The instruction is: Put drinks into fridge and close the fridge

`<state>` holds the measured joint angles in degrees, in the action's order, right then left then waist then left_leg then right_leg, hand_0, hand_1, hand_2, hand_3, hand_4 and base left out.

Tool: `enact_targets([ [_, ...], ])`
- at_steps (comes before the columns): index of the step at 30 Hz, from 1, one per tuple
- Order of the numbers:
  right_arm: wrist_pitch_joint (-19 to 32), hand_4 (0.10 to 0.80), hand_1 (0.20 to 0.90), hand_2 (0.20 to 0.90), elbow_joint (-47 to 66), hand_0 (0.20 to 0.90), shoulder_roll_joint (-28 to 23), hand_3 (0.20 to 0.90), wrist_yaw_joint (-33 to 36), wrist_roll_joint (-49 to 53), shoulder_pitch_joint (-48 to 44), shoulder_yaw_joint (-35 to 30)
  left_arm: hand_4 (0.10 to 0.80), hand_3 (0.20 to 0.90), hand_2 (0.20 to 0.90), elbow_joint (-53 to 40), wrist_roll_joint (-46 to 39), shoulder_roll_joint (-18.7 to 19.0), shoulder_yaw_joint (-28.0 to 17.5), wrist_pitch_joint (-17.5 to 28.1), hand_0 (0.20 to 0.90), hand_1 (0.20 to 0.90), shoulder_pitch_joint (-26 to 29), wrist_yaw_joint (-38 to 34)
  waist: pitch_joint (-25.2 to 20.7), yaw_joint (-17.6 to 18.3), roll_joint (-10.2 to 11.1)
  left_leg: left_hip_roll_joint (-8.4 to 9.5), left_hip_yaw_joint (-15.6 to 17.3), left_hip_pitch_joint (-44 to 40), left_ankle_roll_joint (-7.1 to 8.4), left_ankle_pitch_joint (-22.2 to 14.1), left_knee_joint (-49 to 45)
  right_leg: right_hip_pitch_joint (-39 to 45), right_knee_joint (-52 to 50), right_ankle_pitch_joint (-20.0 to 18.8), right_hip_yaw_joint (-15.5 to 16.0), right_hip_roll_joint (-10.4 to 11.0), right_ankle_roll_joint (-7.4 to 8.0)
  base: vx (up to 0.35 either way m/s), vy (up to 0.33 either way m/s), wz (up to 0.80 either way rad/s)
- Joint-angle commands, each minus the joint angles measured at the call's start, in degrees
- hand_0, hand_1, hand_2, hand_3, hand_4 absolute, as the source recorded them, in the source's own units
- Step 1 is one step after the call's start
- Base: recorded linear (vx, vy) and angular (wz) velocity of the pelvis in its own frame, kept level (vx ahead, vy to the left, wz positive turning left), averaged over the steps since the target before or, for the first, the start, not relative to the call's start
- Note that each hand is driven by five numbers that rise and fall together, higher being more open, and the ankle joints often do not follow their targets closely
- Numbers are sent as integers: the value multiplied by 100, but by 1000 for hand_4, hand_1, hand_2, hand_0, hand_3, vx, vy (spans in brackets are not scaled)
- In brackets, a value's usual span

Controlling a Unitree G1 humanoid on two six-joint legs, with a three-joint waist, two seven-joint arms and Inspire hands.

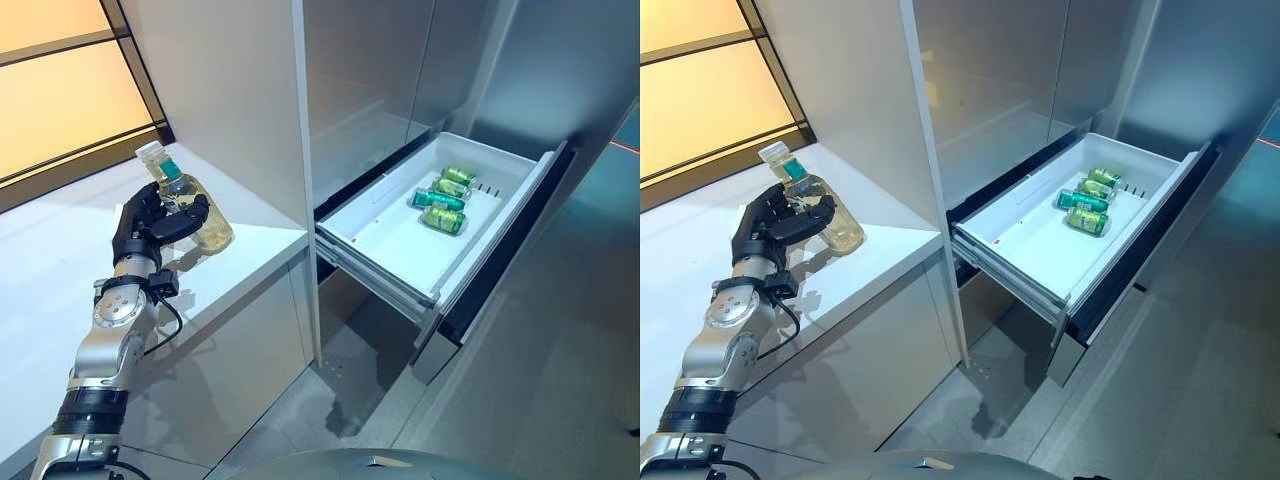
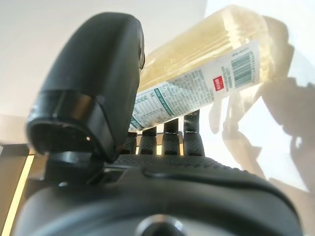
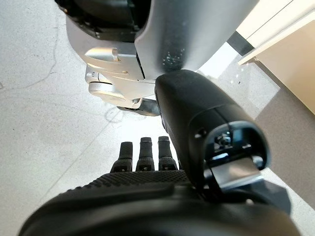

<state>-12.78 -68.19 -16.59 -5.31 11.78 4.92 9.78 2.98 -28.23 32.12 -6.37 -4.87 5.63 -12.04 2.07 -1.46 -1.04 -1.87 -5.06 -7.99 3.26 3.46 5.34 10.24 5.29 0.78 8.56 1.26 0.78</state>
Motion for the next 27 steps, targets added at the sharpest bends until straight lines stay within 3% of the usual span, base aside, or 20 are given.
enact_targets([
  [1, 12, 800, 900, 900, 2, 900, 257, 900, -157, -44, -172, 154, 100, 200, 300, -212, -39, 216, -163, 897, 300, 300, 1269, -24, -67, 35, 81, 508, 96, -68, -463, -486, -34, -169, -144, -99, -288, -30, 218, 34, -10, -2],
  [14, 426, 800, 900, 900, 557, 900, 99, 900, -500, -1141, -271, 743, 100, 200, 300, -515, -61, 447, -218, 1165, 300, 300, 1375, -25, -77, -33, 82, 512, 29, -36, -426, -466, -34, -152, -101, -110, -219, -4, 226, -11, -2, 0],
  [18, 692, 800, 900, 900, 1151, 900, 10, 900, -716, -1623, -394, 1140, 100, 200, 300, -766, -65, 500, -223, 1227, 300, 300, 1388, 7, -74, -99, 88, 513, -21, -22, -413, -450, -34, -139, -96, -105, -169, 10, 214, 0, 0, 0],
  [27, 742, 800, 900, 900, 3242, 900, -212, 900, -1057, -2660, -600, 1929, 100, 200, 300, -1232, -47, 514, -5, 1380, 300, 300, 1398, 54, -80, -191, 122, 546, -135, 12, -393, -427, -34, -113, -79, -88, -73, 50, 217, -23, 5, 5],
])
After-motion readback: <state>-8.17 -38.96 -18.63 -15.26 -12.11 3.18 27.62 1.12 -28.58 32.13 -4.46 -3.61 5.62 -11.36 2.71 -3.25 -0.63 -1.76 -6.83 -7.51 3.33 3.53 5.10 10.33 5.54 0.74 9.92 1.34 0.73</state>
